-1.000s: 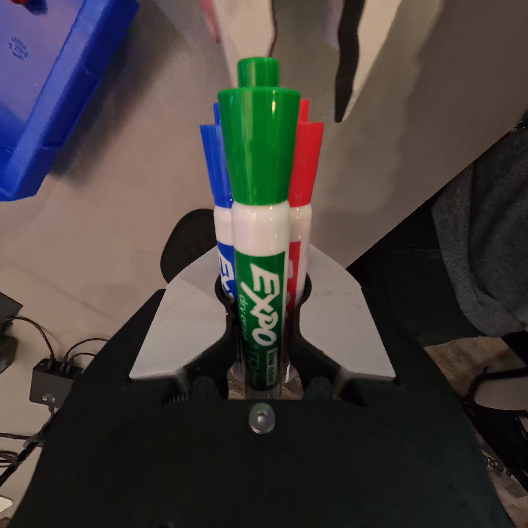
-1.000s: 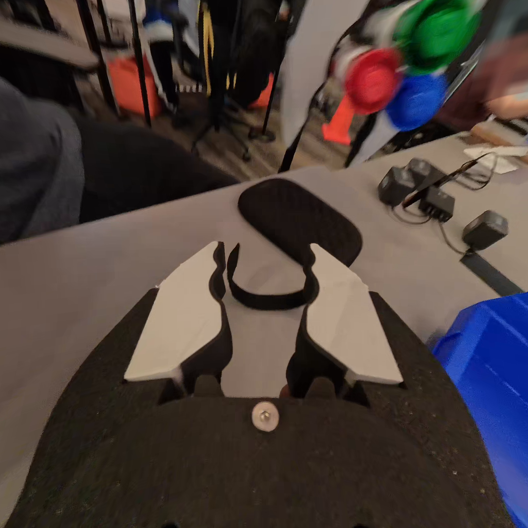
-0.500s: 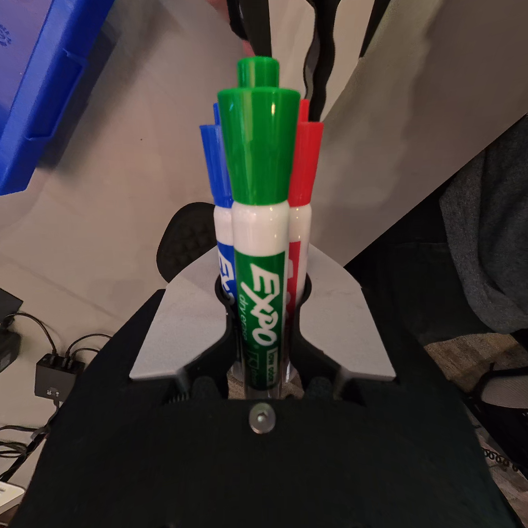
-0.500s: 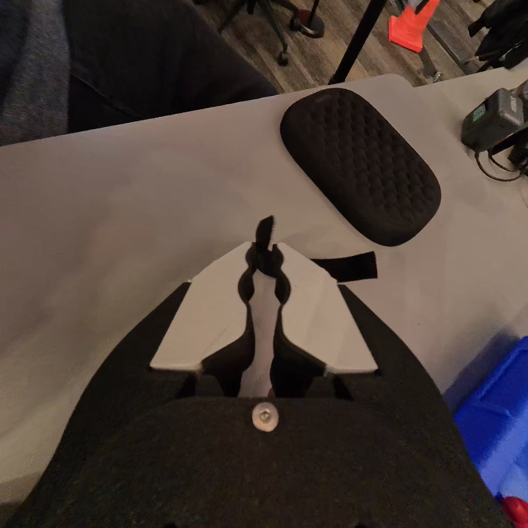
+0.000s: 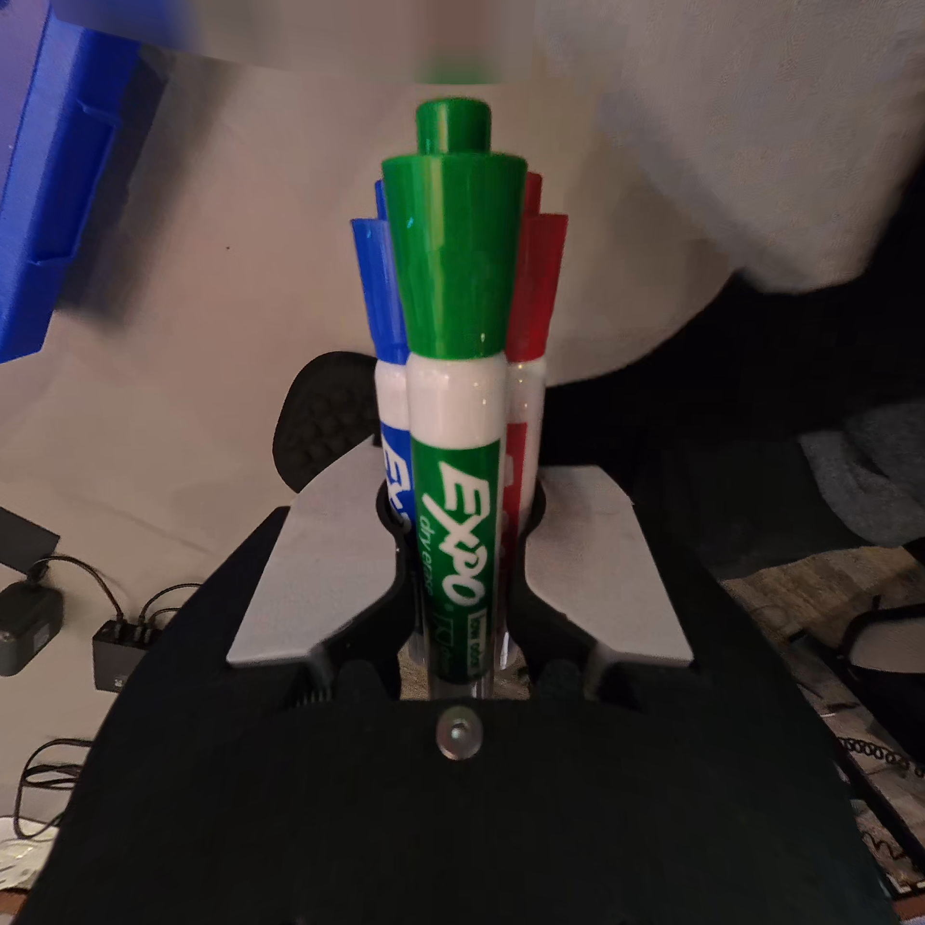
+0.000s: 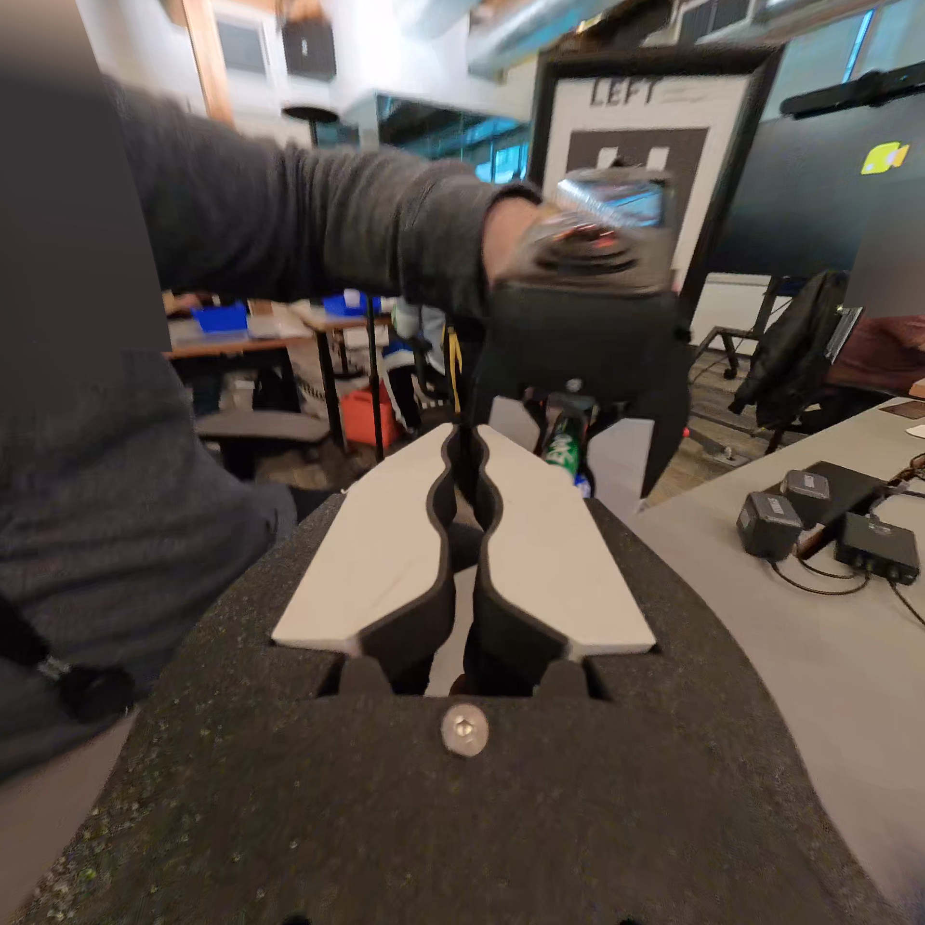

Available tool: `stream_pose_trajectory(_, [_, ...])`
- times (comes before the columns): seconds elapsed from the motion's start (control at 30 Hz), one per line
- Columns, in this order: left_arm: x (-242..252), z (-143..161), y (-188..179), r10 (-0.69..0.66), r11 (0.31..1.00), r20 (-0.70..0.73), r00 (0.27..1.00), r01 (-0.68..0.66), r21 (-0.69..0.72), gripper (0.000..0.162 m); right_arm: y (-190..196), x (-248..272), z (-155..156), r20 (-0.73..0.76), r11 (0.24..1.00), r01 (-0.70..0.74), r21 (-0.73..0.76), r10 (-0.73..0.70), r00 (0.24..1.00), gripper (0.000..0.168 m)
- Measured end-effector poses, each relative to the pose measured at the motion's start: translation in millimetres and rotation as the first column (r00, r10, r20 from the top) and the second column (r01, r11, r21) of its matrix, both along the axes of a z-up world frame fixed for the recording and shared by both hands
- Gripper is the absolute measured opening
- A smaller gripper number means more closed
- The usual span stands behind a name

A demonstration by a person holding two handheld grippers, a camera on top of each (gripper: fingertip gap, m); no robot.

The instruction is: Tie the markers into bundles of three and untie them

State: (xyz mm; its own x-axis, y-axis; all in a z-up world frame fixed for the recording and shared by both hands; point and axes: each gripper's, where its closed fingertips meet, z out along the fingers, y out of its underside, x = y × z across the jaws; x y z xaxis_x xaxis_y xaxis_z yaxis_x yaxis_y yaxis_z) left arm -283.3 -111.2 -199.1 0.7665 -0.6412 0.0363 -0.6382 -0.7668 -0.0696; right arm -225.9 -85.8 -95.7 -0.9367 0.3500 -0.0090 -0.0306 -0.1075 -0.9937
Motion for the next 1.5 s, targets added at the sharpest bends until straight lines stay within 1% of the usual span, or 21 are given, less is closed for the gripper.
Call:
stream_pose_trajectory(0.1, [4, 0, 0, -0.038, 0.999, -0.007, 0.999, 0.038, -0.008, 0.043, 13, -19, 2, 0.069, 0.992, 0.056, -0.109, -0.049, 0.996, 0.001])
stream_pose_trajectory(0.17, [8, 2, 3, -0.061, 0.998, -0.004, 0.998, 0.061, 0.007, 0.043, 24, -31, 0, 0.14, 0.98, 0.101, -0.171, -0.078, 0.987, 0.001])
stream_pose_trajectory(0.23, [12, 5, 6, -0.088, 0.996, 0.006, 0.996, 0.087, 0.014, 0.044, 29, -39, -3, 0.181, 0.971, 0.15, -0.184, -0.117, 0.977, 0.001])
stream_pose_trajectory(0.33, [15, 9, 12, -0.119, 0.992, 0.011, 0.993, 0.119, 0.036, 0.044, 36, -47, -3, 0.246, 0.957, 0.194, -0.214, -0.139, 0.959, 0.001])
stream_pose_trajectory(0.4, [17, 13, 15, -0.141, 0.989, 0.01, 0.99, 0.14, 0.043, 0.044, 37, -47, -2, 0.257, 0.953, 0.195, -0.232, -0.133, 0.957, 0.001])
stream_pose_trajectory(0.57, [22, 19, 18, -0.179, 0.983, 0.018, 0.984, 0.178, 0.049, 0.042, 44, -54, -12, 0.337, 0.943, 0.23, -0.239, -0.141, 0.931, 0.001])
stream_pose_trajectory(0.67, [21, 21, 18, -0.183, 0.982, 0.014, 0.983, 0.183, 0.036, 0.043, 47, -55, -16, 0.363, 0.934, 0.224, -0.277, -0.114, 0.925, 0.002])
stream_pose_trajectory(0.77, [19, 24, 19, -0.192, 0.981, 0.002, 0.981, 0.192, 0.034, 0.043, 46, -57, -17, 0.376, 0.932, 0.228, -0.282, -0.111, 0.92, 0.004])
stream_pose_trajectory(0.93, [17, 27, 20, -0.199, 0.98, -0.007, 0.98, 0.199, 0.031, 0.043, 41, -58, -22, 0.402, 0.935, 0.222, -0.278, -0.097, 0.91, 0.012])
stream_pose_trajectory(1.0, [18, 27, 21, -0.197, 0.98, -0.004, 0.98, 0.197, 0.029, 0.043, 39, -59, -25, 0.4, 0.934, 0.232, -0.273, -0.109, 0.91, 0.008])
stream_pose_trajectory(1.1, [17, 26, 20, -0.199, 0.98, -0.003, 0.98, 0.199, 0.025, 0.043, 35, -56, -28, 0.401, 0.94, 0.204, -0.274, -0.081, 0.913, 0.004])
stream_pose_trajectory(1.3, [17, 24, 21, -0.197, 0.98, 0.001, 0.98, 0.197, 0.027, 0.043, 36, -58, -30, 0.417, 0.934, 0.217, -0.283, -0.084, 0.905, 0.017])
stream_pose_trajectory(1.37, [17, 24, 21, -0.198, 0.98, -0.001, 0.98, 0.198, 0.029, 0.043, 37, -59, -31, 0.42, 0.935, 0.224, -0.276, -0.092, 0.903, 0.018])
stream_pose_trajectory(1.43, [18, 25, 23, -0.196, 0.98, 0.008, 0.981, 0.195, 0.04, 0.043, 39, -60, -30, 0.427, 0.93, 0.23, -0.288, -0.09, 0.9, 0.026])
stream_pose_trajectory(1.5, [18, 25, 23, -0.201, 0.979, 0.006, 0.98, 0.201, 0.039, 0.043, 41, -61, -31, 0.435, 0.927, 0.24, -0.287, -0.097, 0.895, 0.028])
